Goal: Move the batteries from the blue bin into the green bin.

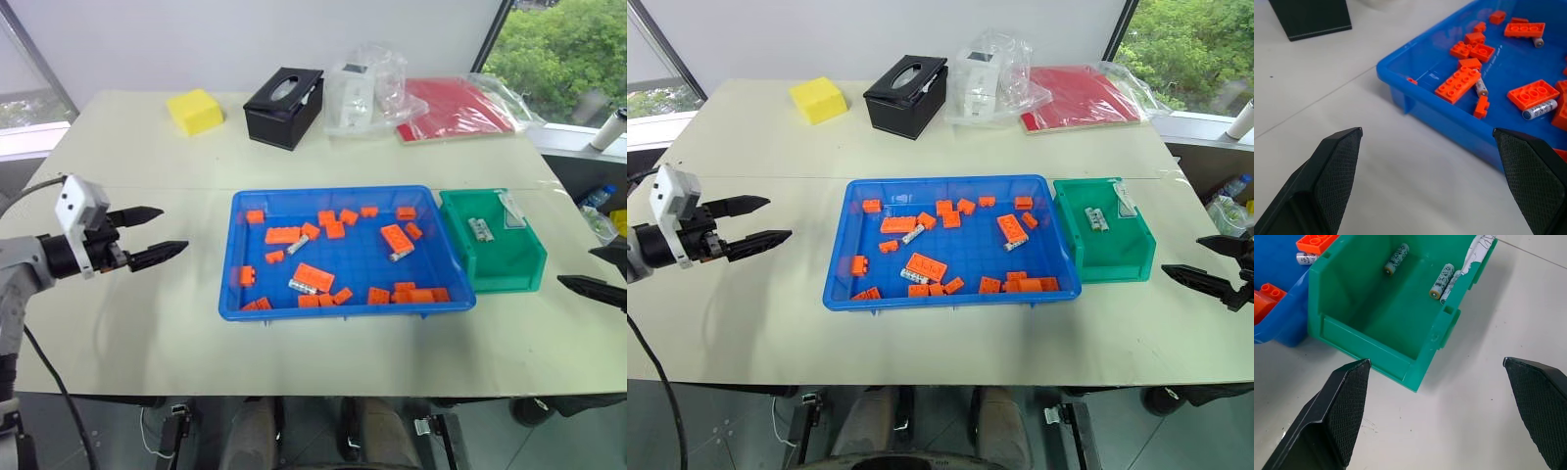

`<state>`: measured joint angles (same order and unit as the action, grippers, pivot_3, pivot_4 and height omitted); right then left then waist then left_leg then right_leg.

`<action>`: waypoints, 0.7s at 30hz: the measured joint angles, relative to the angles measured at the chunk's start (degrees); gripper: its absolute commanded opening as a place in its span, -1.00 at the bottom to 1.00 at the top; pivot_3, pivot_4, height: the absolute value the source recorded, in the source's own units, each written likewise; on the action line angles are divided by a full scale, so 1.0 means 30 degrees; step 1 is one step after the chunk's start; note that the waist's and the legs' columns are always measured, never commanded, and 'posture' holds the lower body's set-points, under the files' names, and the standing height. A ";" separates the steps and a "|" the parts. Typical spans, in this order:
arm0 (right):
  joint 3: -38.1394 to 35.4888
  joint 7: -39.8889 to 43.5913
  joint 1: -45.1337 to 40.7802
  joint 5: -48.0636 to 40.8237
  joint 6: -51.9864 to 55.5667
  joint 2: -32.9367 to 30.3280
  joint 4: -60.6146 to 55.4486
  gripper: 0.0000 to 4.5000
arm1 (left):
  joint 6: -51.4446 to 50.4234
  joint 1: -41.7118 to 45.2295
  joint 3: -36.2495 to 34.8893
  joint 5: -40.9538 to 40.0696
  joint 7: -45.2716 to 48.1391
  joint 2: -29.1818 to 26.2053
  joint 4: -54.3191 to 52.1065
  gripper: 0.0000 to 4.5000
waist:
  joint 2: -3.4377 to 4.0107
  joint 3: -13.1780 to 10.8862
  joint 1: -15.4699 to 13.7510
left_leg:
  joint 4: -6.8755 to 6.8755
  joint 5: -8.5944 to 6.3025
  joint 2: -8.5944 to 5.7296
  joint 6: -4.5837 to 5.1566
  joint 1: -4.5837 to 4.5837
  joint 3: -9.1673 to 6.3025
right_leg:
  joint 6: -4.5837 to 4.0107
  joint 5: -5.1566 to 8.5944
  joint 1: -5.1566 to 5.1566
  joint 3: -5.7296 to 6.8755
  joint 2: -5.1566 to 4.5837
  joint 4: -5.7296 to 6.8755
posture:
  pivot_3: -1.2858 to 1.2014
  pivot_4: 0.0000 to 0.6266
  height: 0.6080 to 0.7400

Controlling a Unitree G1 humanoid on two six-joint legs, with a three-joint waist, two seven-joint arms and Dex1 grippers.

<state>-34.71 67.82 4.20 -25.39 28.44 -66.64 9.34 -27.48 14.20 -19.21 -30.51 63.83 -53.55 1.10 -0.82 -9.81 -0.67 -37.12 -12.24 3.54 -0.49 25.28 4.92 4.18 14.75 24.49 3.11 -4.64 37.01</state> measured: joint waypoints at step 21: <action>0.1203 -0.0177 -0.1527 0.0081 0.0507 0.0100 -0.0456 0.99 | -0.0323 -0.1132 -0.0277 -0.0431 -0.0145 -0.0002 -0.1582 1.00 | 0.0001 0.0000 0.0014 | -0.0004 0.0001 -0.0001 0.0000 -0.0001 0.0004 | 0.0001 -0.0001 0.0000 -0.0001 0.0002 0.0008 | 0.03 -0.52 0.94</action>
<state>-31.10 67.29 -0.38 -25.14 29.96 -66.34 7.97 -28.45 10.80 -20.04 -31.80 63.39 -53.55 -3.64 -0.82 -9.81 -0.63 -37.14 -12.24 3.53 -0.49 25.28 4.93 4.19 14.74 24.49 3.10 -4.63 37.03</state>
